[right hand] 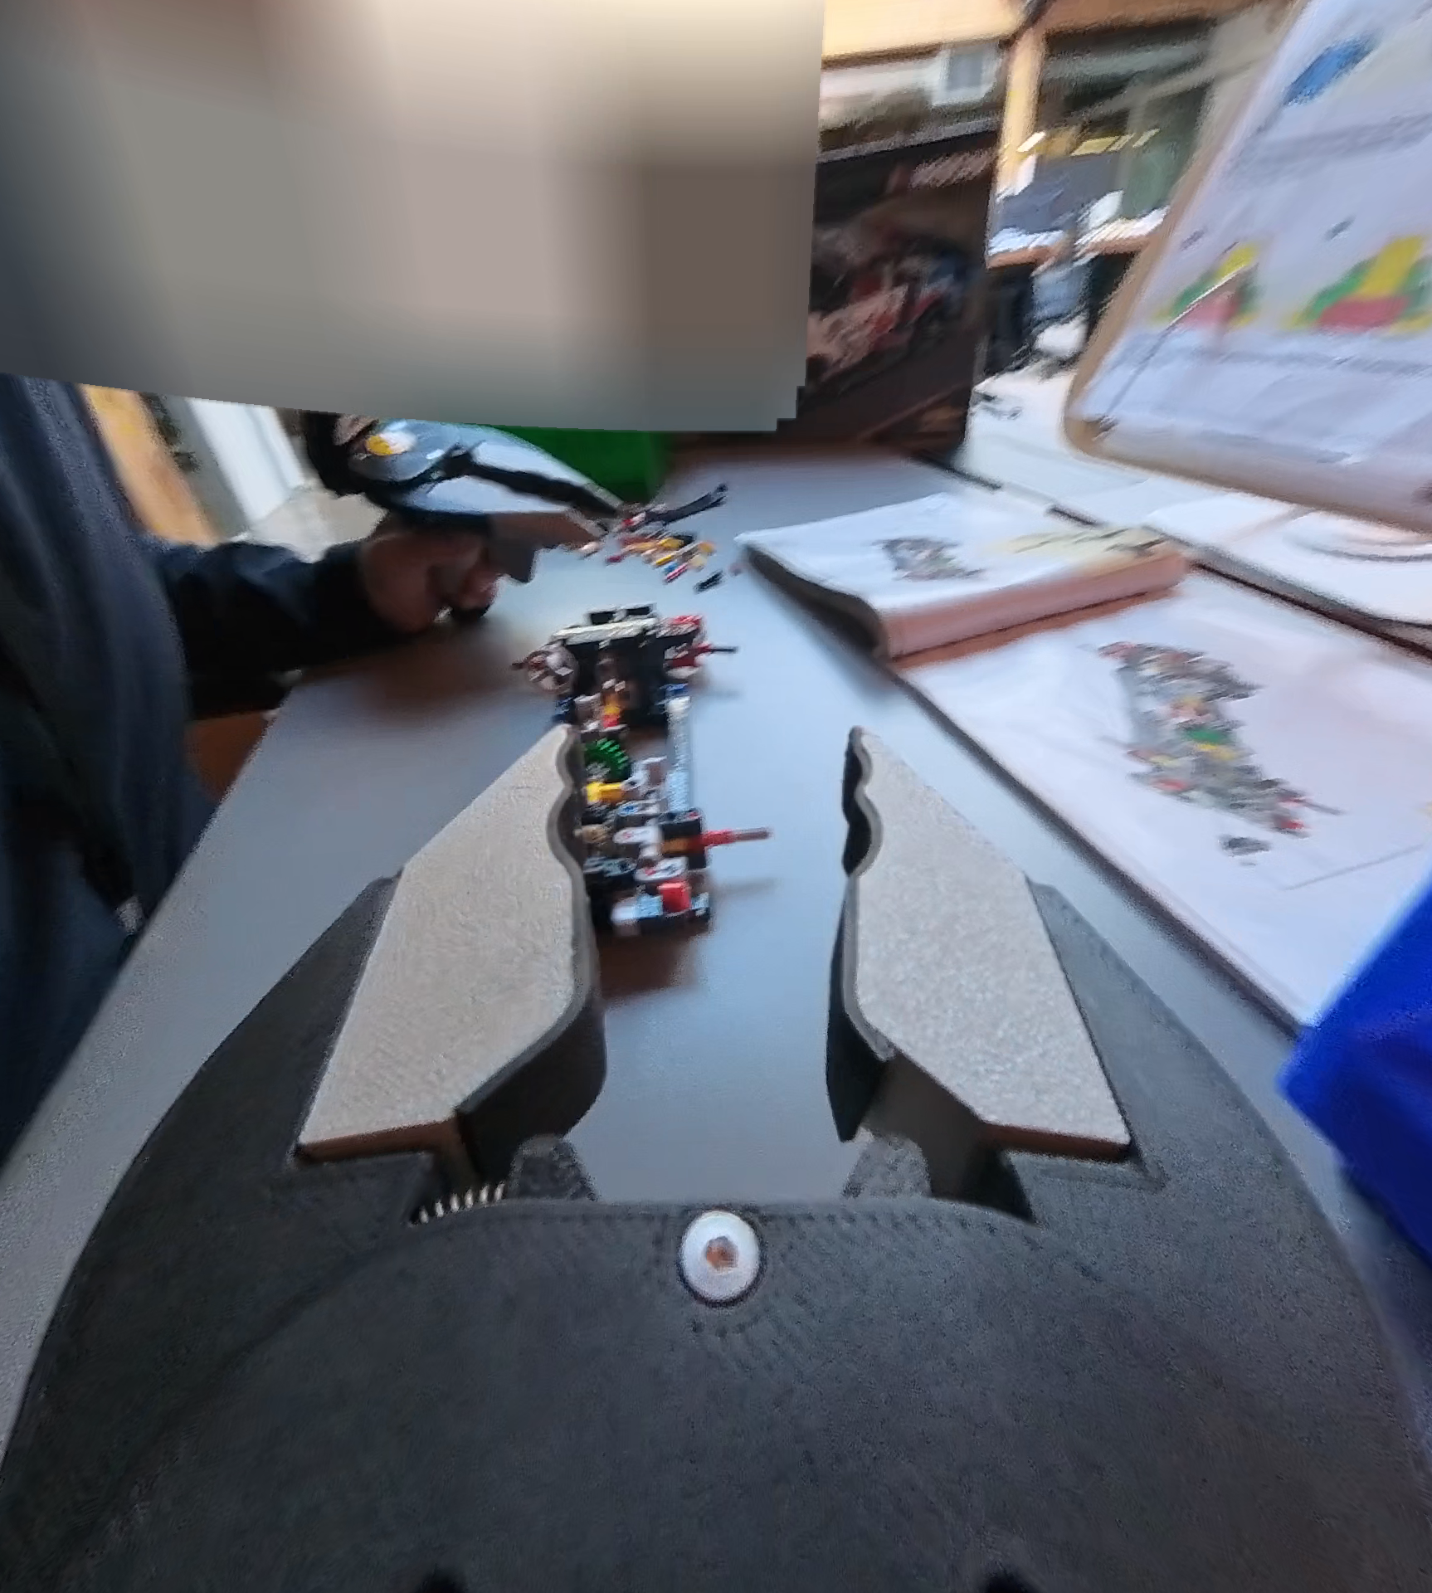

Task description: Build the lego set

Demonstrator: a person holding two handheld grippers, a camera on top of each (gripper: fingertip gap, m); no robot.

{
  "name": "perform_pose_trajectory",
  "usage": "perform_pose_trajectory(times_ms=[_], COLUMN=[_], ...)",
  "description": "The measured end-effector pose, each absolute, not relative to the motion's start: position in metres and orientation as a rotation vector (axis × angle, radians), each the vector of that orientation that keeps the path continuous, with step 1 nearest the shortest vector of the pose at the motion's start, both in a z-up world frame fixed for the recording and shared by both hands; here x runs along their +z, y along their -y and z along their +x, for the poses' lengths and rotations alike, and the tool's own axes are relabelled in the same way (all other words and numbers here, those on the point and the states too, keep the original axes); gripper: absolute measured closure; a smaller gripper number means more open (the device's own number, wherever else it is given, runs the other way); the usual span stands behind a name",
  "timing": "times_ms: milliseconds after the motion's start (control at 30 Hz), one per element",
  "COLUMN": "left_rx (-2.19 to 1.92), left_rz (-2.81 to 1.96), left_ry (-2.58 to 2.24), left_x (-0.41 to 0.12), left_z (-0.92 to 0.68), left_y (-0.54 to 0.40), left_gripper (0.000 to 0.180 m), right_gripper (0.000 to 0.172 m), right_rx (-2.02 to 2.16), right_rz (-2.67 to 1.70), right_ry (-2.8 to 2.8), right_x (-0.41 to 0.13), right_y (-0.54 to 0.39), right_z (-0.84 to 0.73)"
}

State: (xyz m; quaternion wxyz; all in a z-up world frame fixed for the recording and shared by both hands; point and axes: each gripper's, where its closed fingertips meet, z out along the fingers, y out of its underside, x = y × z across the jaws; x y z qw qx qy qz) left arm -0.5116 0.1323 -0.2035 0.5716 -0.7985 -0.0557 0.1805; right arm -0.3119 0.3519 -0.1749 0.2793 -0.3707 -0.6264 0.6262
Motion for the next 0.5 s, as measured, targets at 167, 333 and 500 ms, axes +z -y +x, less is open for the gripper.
perform_pose_trajectory(times_ms=[167, 333, 500], left_rx=[0.356, 0.278, 0.200], left_rz=[-1.830, -1.775, -1.711], left_ry=[0.115, 0.137, 0.191], left_x=[-0.197, -0.190, -0.181], left_z=[-0.508, -0.509, -0.514], left_y=[-0.135, -0.135, -0.130], left_gripper=[0.158, 0.158, 0.157], right_gripper=[0.113, 0.113, 0.114], right_rx=[1.517, 1.446, 1.412], right_rz=[-1.040, -1.093, -1.127], right_ry=[1.504, 1.429, 1.402], right_x=[-0.166, -0.166, -0.167], right_y=[-0.382, -0.398, -0.405], right_z=[-0.325, -0.337, -0.345])
